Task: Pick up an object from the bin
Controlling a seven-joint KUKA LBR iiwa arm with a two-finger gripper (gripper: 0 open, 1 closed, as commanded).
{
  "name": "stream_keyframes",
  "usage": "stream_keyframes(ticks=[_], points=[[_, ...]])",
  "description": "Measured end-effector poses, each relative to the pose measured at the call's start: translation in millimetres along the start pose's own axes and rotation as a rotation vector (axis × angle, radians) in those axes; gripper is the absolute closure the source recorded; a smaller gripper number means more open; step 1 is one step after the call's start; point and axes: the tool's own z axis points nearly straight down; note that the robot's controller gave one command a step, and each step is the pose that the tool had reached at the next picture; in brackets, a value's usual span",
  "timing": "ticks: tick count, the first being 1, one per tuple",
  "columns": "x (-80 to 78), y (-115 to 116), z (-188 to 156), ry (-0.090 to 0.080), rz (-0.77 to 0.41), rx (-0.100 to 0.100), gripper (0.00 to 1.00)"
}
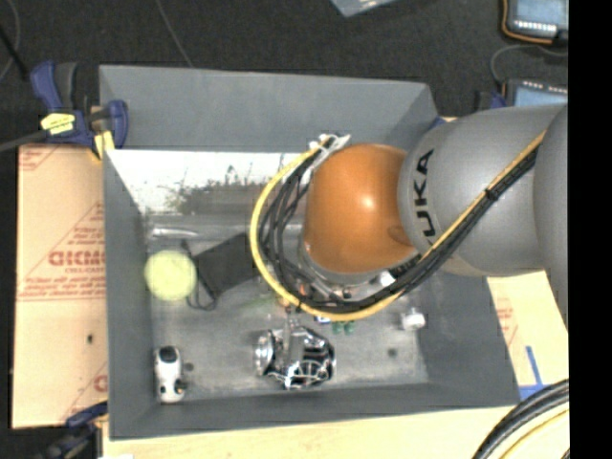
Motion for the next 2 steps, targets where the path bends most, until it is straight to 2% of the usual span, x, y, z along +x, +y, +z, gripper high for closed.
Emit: stream_keyframes(ticks=[1,2], points=[[-11.7,-22,62,0.000,-0.168,0.003,0.00],[-23.7,-50,88,0.006,-0.187,-0.002,0.00]])
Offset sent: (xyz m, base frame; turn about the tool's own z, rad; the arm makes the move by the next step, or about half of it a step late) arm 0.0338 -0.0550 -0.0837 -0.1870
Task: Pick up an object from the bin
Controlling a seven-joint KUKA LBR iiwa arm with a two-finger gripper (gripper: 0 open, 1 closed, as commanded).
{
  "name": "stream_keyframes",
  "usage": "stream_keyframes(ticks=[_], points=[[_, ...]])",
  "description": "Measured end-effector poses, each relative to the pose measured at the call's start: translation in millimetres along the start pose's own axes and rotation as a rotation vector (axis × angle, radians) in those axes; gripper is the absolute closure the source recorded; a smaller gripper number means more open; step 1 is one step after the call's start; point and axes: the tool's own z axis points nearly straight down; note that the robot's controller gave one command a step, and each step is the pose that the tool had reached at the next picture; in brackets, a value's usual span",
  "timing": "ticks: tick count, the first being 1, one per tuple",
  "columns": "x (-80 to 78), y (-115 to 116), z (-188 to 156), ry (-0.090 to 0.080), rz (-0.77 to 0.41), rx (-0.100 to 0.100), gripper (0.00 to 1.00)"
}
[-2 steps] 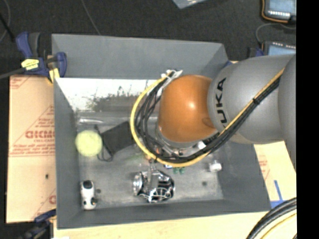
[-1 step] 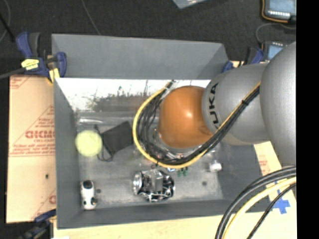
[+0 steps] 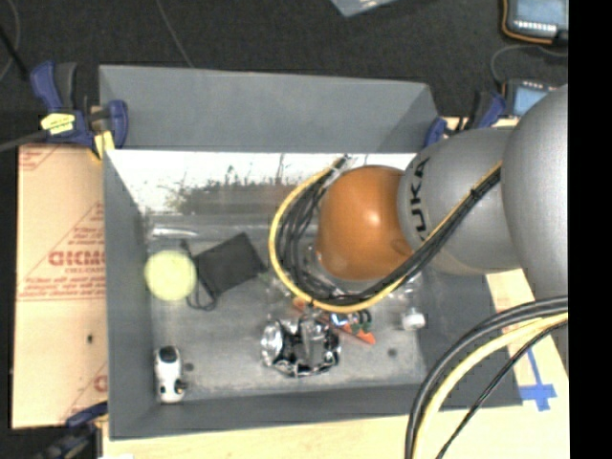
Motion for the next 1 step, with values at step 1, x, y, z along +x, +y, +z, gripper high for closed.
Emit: stream_keyframes(ticks=[1], points=[[14.3,-3.6,6.2,-0.014,0.267,0.004,1.00]])
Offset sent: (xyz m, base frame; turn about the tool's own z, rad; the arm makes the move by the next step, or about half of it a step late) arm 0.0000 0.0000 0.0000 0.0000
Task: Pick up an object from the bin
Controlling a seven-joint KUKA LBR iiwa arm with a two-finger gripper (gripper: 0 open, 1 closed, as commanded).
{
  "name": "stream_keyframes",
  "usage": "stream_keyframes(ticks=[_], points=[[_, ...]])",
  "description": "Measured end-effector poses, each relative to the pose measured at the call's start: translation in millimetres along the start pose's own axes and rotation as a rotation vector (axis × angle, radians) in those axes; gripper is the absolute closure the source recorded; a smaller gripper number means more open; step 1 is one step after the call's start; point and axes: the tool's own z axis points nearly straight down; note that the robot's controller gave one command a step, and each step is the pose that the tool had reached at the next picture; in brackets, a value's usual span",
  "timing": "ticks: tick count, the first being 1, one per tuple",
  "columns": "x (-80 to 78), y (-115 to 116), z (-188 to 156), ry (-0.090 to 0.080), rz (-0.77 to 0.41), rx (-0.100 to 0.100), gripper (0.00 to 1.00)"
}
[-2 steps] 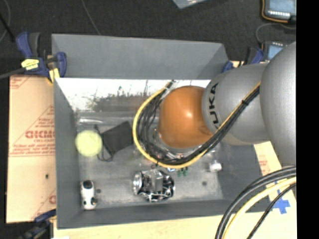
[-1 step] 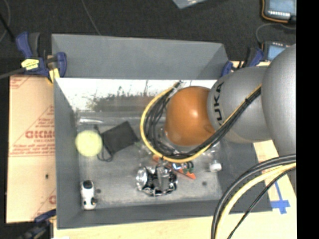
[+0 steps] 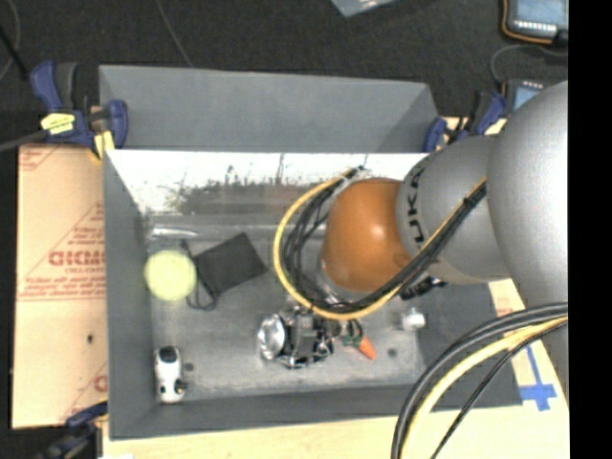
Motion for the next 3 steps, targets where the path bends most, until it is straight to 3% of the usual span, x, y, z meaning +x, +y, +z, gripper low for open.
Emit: stream_keyframes(ticks=[1,2,3], points=[[-0.1,0,0,0.000,0.001,0.000,1.00],[3.1,0,-34,0.009,-0.003,0.001,1.00],[-3.5,2,-76,-0.003,-0.011,0.000,1.00]])
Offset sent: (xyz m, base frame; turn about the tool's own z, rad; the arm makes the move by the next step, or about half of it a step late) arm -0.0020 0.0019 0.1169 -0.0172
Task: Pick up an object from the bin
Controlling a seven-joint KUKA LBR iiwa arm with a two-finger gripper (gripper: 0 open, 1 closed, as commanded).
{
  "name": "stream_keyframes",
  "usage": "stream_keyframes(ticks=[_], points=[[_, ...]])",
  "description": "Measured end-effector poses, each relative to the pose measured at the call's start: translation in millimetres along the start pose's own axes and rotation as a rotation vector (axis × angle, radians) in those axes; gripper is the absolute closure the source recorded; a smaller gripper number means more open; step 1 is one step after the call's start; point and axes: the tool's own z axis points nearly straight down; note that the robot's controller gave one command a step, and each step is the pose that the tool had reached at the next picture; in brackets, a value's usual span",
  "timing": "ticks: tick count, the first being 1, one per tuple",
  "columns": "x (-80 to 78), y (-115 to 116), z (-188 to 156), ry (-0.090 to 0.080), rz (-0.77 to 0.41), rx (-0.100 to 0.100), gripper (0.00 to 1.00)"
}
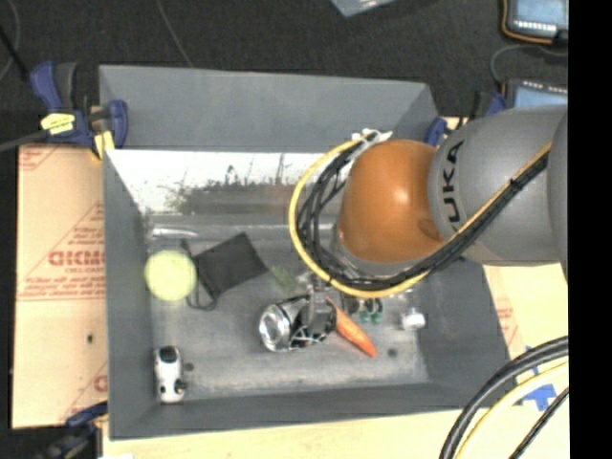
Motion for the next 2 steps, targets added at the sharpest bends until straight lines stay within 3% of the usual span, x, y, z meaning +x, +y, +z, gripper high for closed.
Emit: stream_keyframes(ticks=[1,2], points=[[-6.0,14.7,-75.6,0.009,-0.017,0.000,1.00],[-6.0,14.8,-75.6,0.010,-0.015,0.000,1.00]])
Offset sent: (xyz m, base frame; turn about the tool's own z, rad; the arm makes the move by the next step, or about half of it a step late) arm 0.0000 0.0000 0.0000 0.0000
